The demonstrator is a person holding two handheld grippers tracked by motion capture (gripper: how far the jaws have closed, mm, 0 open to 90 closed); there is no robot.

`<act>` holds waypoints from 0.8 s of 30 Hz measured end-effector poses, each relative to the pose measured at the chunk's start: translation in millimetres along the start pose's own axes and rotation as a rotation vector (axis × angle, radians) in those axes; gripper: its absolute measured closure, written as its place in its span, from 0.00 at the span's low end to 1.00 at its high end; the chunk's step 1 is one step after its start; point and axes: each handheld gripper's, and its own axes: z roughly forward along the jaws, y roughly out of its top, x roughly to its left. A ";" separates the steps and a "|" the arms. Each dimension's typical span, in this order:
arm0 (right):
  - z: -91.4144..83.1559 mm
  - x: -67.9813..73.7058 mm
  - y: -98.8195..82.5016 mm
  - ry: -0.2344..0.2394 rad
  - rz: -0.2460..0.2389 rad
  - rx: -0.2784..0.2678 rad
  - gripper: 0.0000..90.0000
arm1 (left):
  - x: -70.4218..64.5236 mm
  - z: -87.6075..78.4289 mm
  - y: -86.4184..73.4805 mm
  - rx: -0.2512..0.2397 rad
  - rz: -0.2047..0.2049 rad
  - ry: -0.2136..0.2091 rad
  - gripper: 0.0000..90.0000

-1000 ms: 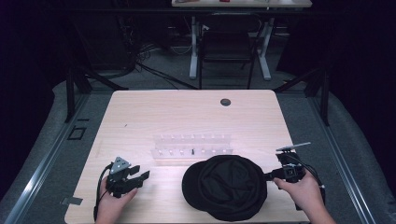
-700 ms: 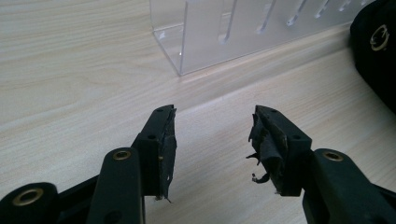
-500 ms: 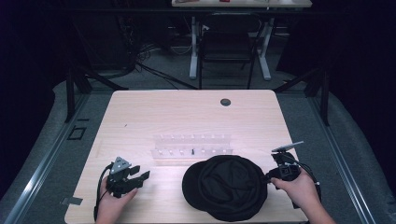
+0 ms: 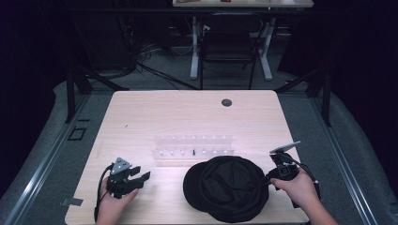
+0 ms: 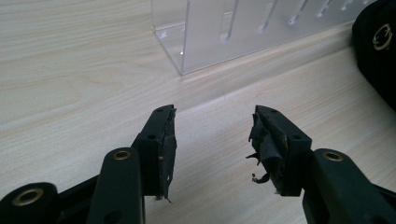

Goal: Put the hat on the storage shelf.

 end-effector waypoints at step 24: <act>-32.9 3.2 -6.0 0.177 0.017 -0.056 0.97 | 0.6 -0.3 -0.2 0.007 -0.001 0.002 0.55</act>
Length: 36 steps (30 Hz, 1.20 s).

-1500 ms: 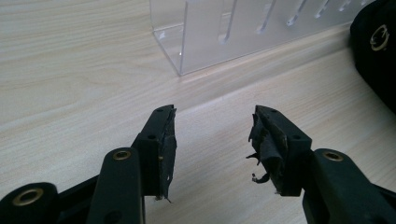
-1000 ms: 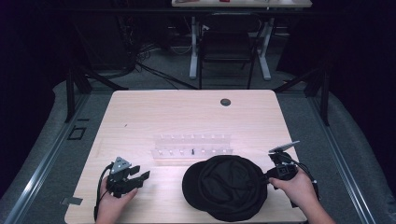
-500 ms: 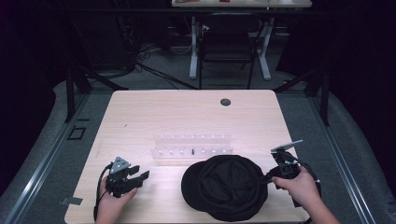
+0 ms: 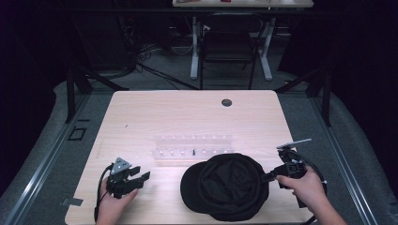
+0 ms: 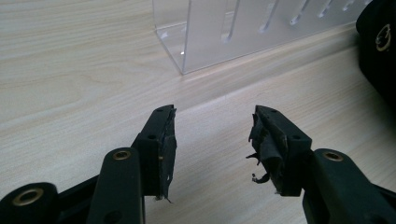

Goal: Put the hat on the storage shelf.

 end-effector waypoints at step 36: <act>-21.5 19.2 0.1 0.361 0.032 -0.103 0.97 | 0.1 1.0 -0.6 -0.009 -0.005 -0.001 0.55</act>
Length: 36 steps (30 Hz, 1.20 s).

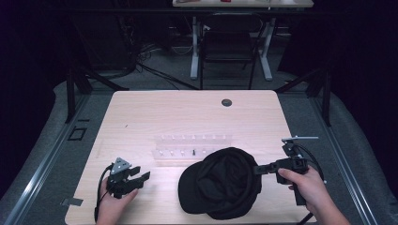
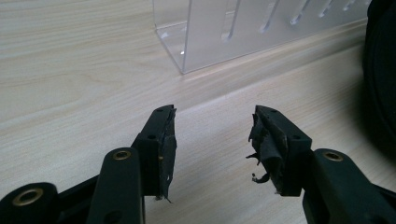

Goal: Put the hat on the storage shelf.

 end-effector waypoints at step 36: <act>-10.3 47.9 8.7 0.186 -0.072 -0.084 0.98 | 0.8 -0.2 -0.1 -0.005 -0.001 0.004 0.55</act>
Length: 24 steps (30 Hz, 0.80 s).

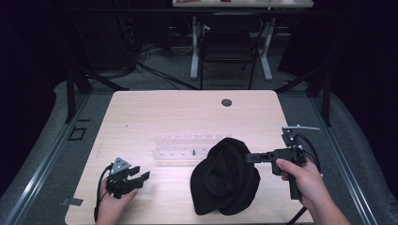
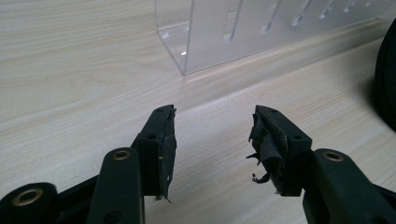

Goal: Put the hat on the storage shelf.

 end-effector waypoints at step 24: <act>-32.6 38.2 20.1 0.014 -0.046 -0.115 0.98 | -0.4 0.6 -0.2 0.005 -0.003 -0.004 0.55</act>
